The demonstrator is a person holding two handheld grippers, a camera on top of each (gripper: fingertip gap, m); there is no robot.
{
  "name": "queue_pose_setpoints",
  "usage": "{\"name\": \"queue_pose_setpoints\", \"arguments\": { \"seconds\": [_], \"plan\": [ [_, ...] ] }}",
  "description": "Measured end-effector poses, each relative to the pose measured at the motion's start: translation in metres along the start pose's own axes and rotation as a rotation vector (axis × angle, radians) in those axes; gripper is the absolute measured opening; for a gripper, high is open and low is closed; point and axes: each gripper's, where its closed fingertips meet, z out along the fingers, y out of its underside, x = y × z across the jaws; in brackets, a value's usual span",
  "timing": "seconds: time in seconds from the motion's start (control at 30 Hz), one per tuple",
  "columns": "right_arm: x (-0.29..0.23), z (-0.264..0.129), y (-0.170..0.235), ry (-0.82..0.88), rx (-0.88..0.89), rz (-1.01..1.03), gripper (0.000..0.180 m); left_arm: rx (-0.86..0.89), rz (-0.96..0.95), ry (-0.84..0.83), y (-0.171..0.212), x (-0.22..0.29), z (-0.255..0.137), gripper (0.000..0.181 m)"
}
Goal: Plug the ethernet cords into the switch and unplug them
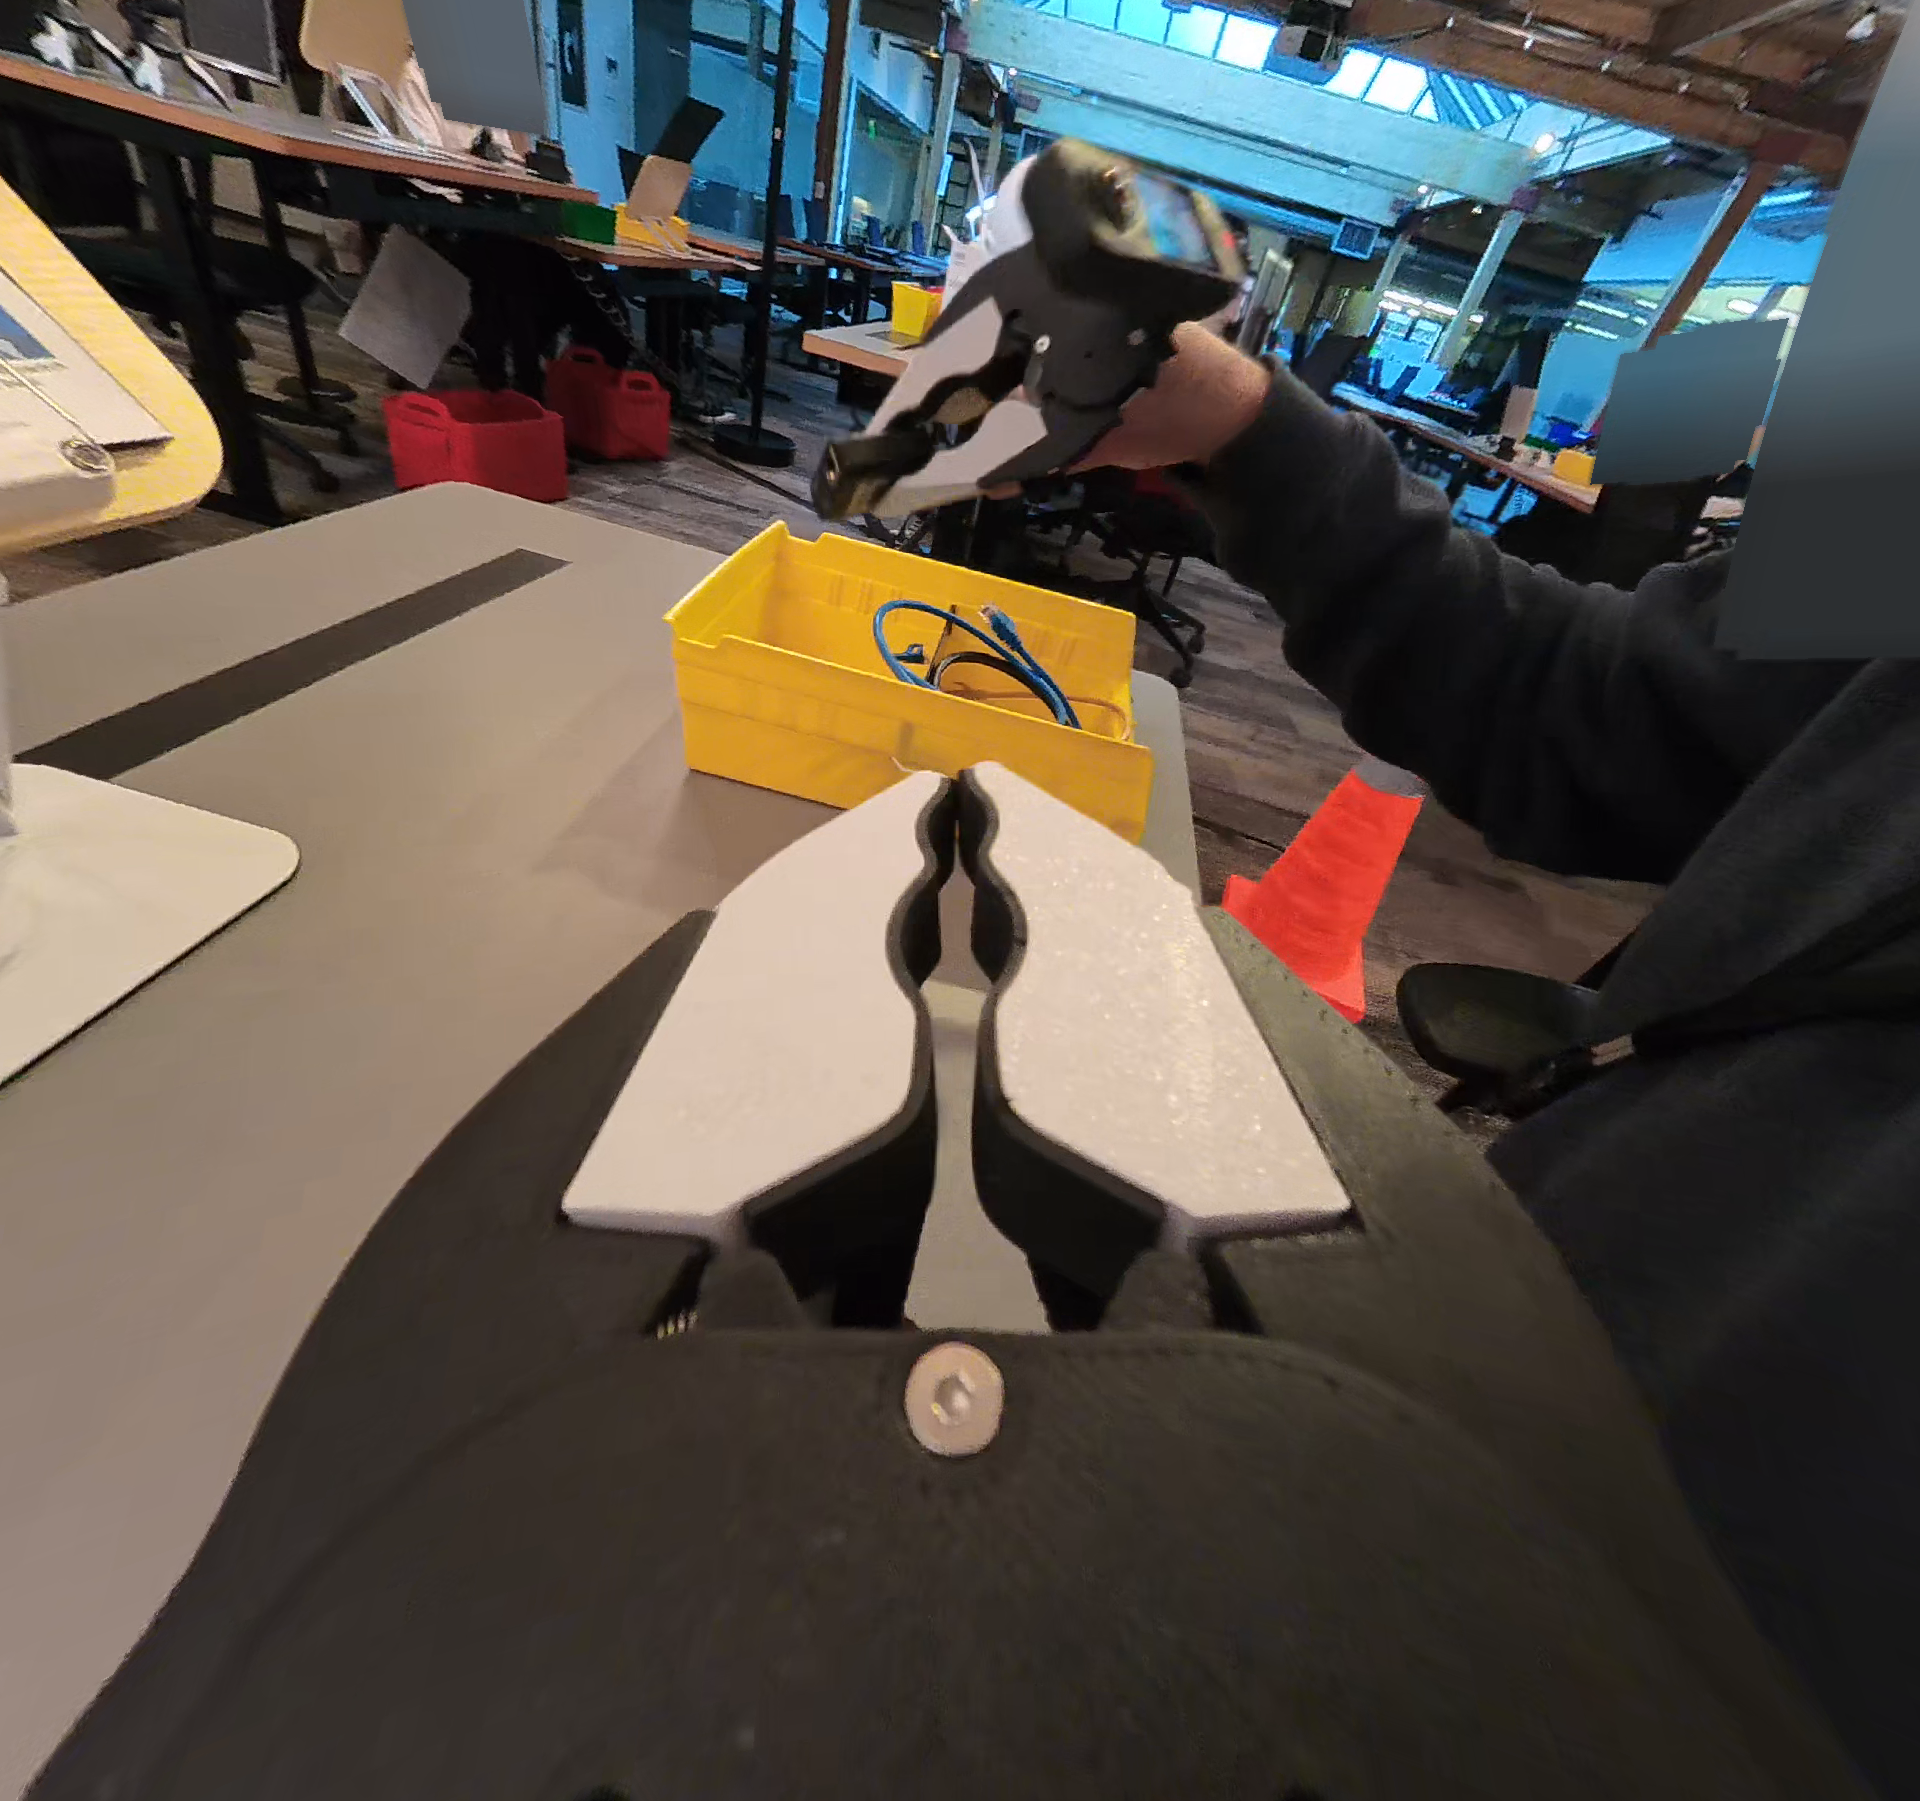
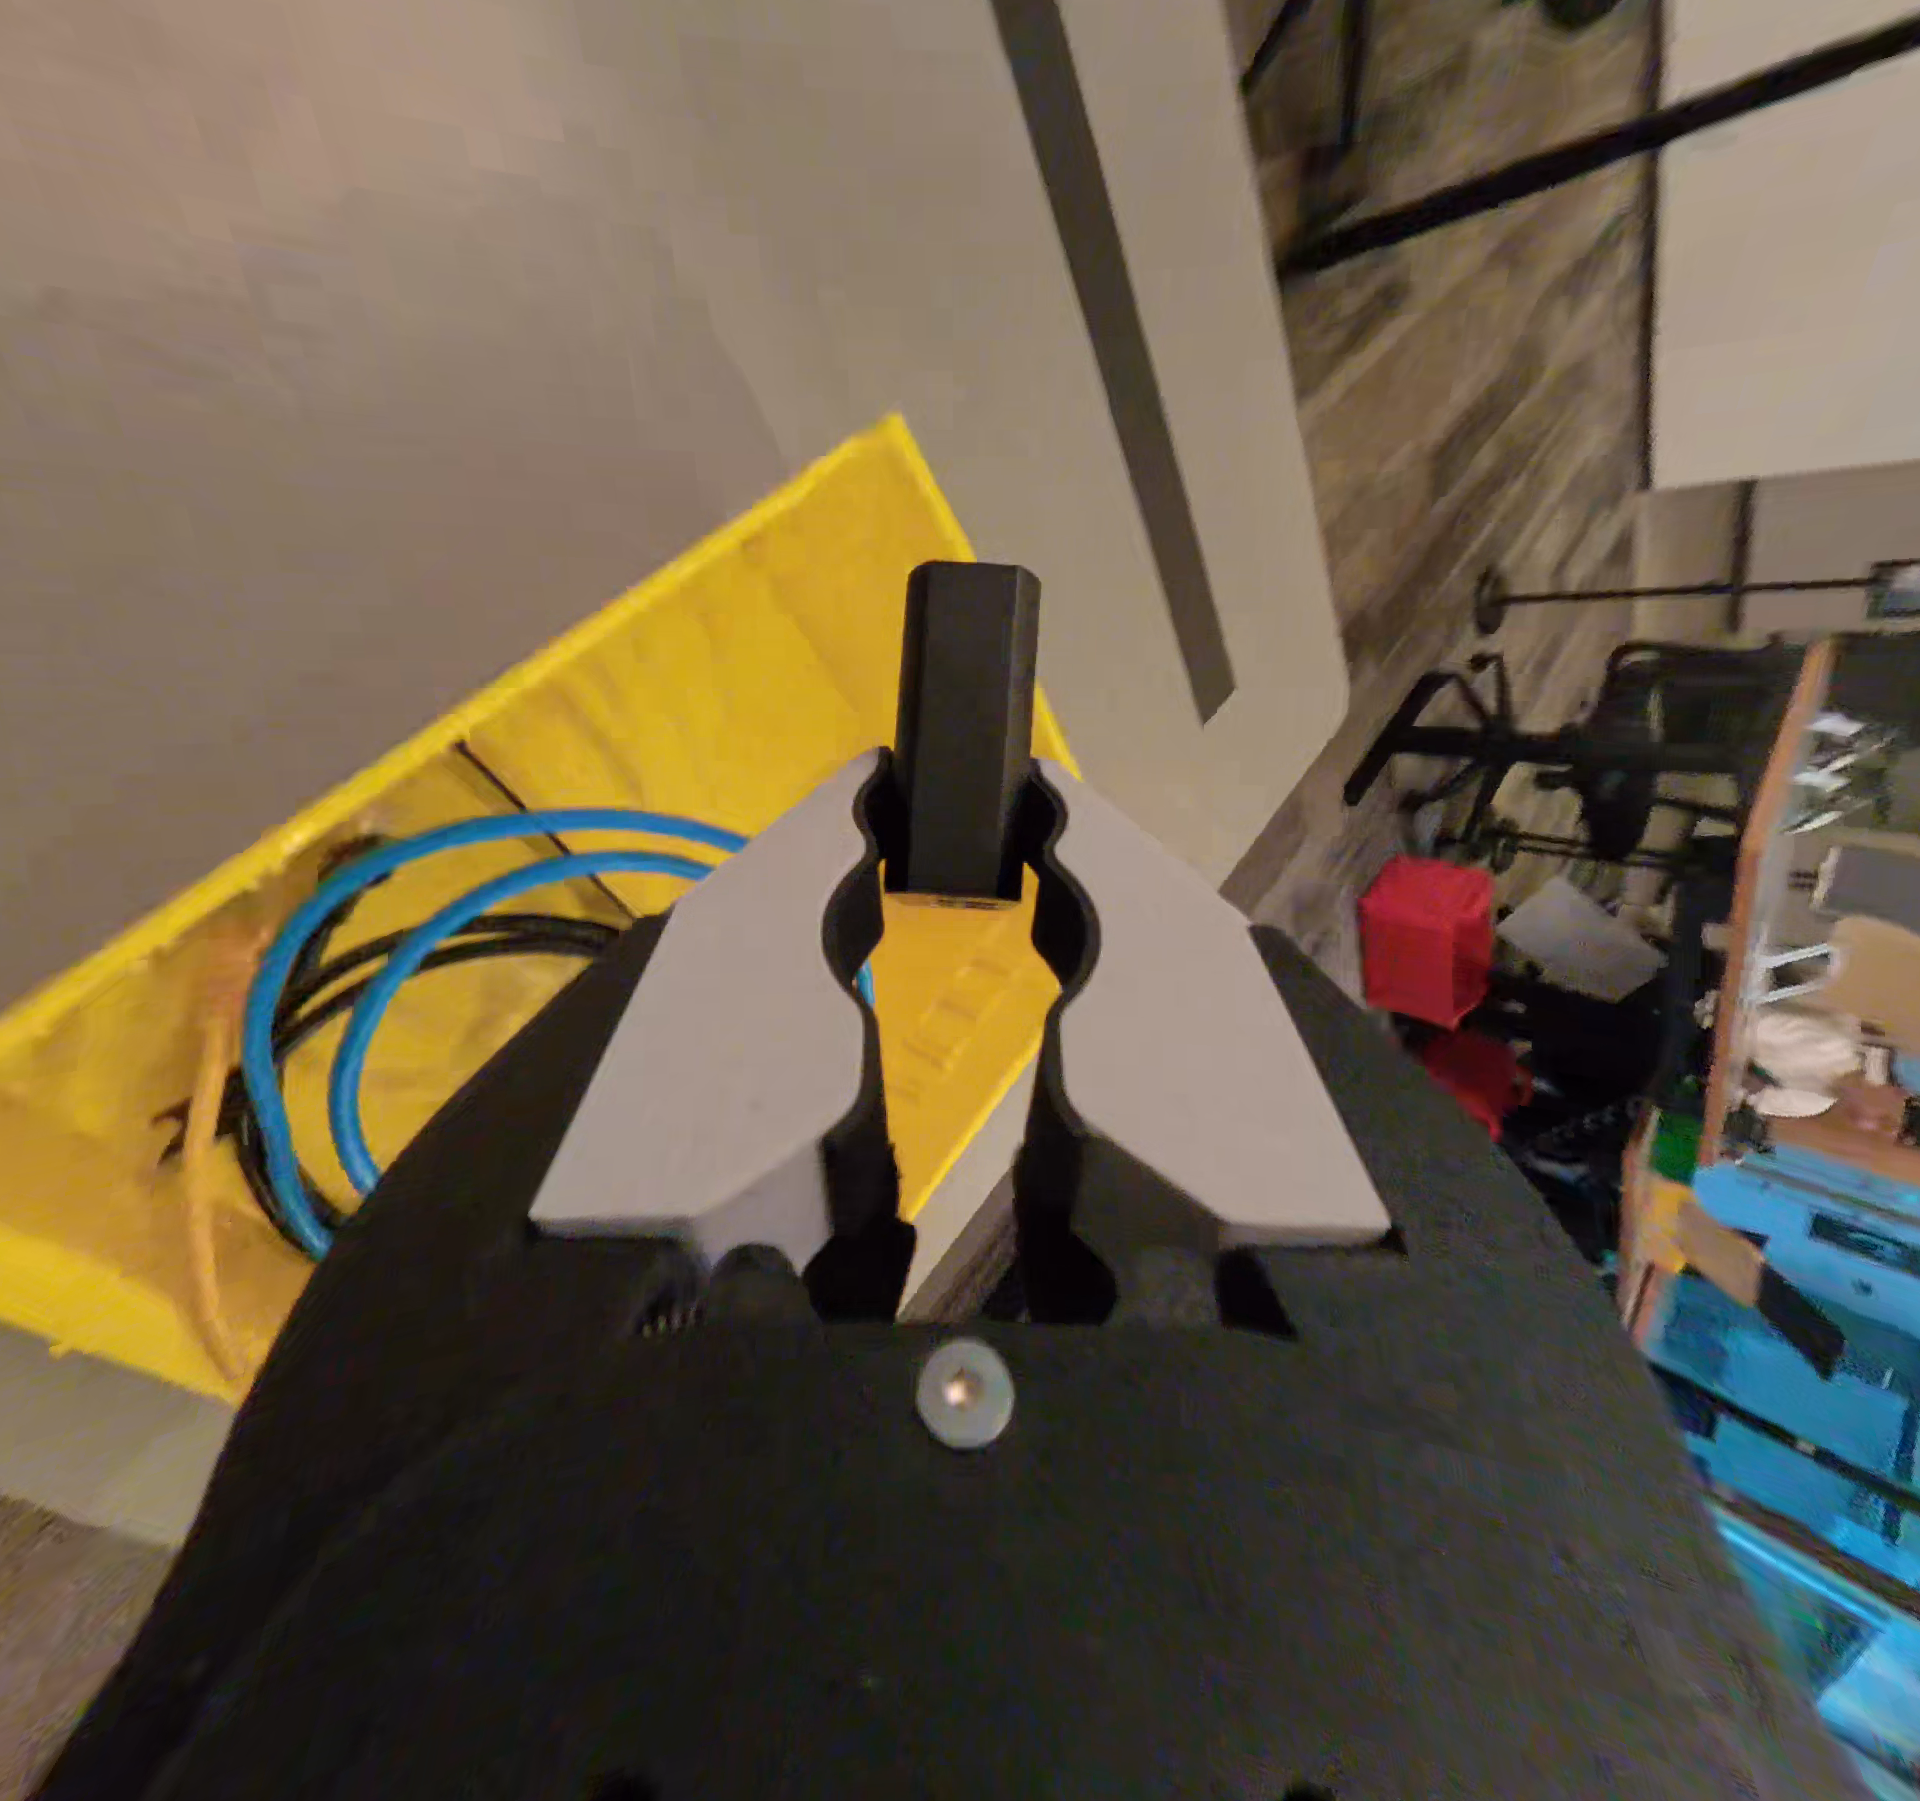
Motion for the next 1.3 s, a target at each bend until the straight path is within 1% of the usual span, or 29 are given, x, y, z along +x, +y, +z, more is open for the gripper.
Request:
{"name": "queue_pose_setpoints", "arguments": {
  "seconds": [0.03,0.17,0.3,0.4,0.5,0.57,0.63,0.7,0.83,0.93,1.0,1.03,1.07,1.13,1.2,1.23,1.3],
  "plan": [
    [-0.002,0.012,0.014,-0.044,-0.044,0.012,0.022,-0.003,0.005,-0.004,0.0,-0.001,-0.001,0.0],
    [-0.01,0.056,0.052,-0.15,-0.188,0.036,0.022,-0.01,0.009,-0.007,0.002,-0.003,0.0,0.0],
    [-0.022,0.088,0.067,-0.231,-0.279,0.035,0.022,-0.019,-0.008,-0.004,0.007,-0.005,0.001,0.0],
    [-0.022,0.102,0.079,-0.243,-0.364,0.021,0.022,-0.024,-0.011,-0.005,0.009,-0.007,0.001,0.0],
    [-0.029,0.113,0.082,-0.292,-0.396,0.051,0.023,-0.024,-0.018,-0.006,0.01,-0.009,0.001,0.0],
    [-0.034,0.118,0.081,-0.318,-0.401,0.058,0.021,-0.025,-0.024,-0.005,0.011,-0.01,0.001,0.0],
    [-0.04,0.117,0.078,-0.366,-0.397,0.067,0.023,-0.027,-0.028,-0.005,0.012,-0.011,0.0,0.0],
    [-0.035,0.112,0.076,-0.362,-0.389,0.083,0.025,-0.03,-0.027,-0.006,0.012,-0.011,0.0,0.0],
    [-0.023,0.096,0.066,-0.353,-0.32,0.126,0.027,-0.027,-0.028,-0.006,0.011,-0.012,-0.001,0.0],
    [-0.025,0.081,0.066,-0.392,-0.299,0.125,0.029,-0.028,-0.031,-0.003,0.012,-0.012,-0.001,0.0],
    [-0.031,0.073,0.07,-0.439,-0.291,0.076,0.04,-0.032,-0.029,-0.001,0.013,-0.011,0.0,0.0],
    [-0.031,0.069,0.069,-0.444,-0.265,0.067,0.041,-0.035,-0.026,0.001,0.013,-0.01,0.0,0.0],
    [-0.035,0.063,0.067,-0.49,-0.239,0.073,0.04,-0.038,-0.023,0.004,0.013,-0.009,0.0,0.0],
    [-0.045,0.051,0.063,-0.578,-0.18,0.067,0.045,-0.038,-0.02,0.006,0.013,-0.008,0.0,0.0],
    [-0.051,0.047,0.068,-0.63,-0.19,0.053,0.056,-0.039,-0.02,0.009,0.013,-0.008,0.001,0.0],
    [-0.051,0.046,0.071,-0.629,-0.193,0.042,0.057,-0.04,-0.02,0.01,0.013,-0.008,0.001,0.0],
    [-0.059,0.04,0.071,-0.685,-0.184,0.036,0.06,-0.041,-0.023,0.012,0.014,-0.008,0.001,0.0]
  ]
}}
